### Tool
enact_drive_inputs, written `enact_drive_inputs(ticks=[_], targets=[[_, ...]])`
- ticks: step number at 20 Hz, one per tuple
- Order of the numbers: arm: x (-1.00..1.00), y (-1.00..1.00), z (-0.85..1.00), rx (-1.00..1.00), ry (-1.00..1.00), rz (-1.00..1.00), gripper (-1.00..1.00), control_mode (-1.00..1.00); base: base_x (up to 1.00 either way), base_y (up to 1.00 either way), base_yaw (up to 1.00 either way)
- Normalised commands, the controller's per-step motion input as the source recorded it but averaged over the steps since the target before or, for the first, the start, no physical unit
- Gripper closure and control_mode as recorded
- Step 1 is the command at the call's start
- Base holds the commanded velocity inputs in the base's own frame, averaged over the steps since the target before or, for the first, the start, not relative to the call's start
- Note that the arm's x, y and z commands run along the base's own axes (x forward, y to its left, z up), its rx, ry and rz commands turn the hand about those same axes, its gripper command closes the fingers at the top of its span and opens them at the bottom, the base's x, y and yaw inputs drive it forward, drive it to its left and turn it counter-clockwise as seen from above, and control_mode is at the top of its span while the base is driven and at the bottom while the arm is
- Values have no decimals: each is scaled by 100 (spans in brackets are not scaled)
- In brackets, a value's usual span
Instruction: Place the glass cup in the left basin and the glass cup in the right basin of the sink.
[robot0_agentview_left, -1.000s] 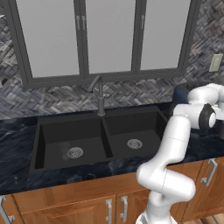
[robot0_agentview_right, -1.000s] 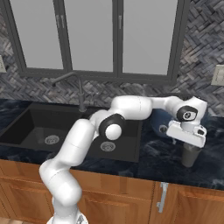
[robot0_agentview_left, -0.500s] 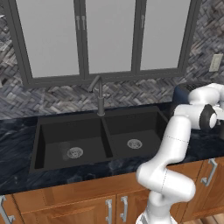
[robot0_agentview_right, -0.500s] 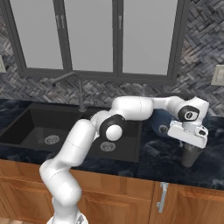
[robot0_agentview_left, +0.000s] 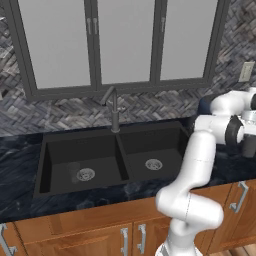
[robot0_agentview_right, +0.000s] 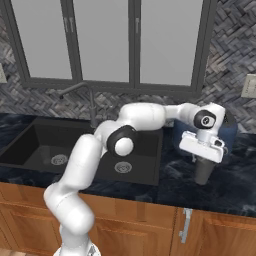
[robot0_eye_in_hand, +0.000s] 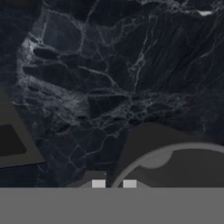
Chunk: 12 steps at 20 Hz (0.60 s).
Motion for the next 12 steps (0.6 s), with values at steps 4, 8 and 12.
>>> enact_drive_inputs(ticks=[4, 8, 12], targets=[[-29, 100, 36, -10, 2, 9, 100, -100, 0, 0, 0], [-29, 100, 14, -2, -4, 6, 100, -100, 0, 0, 0], [-21, 100, 0, 0, -5, 8, 100, -100, 0, 0, 0]])
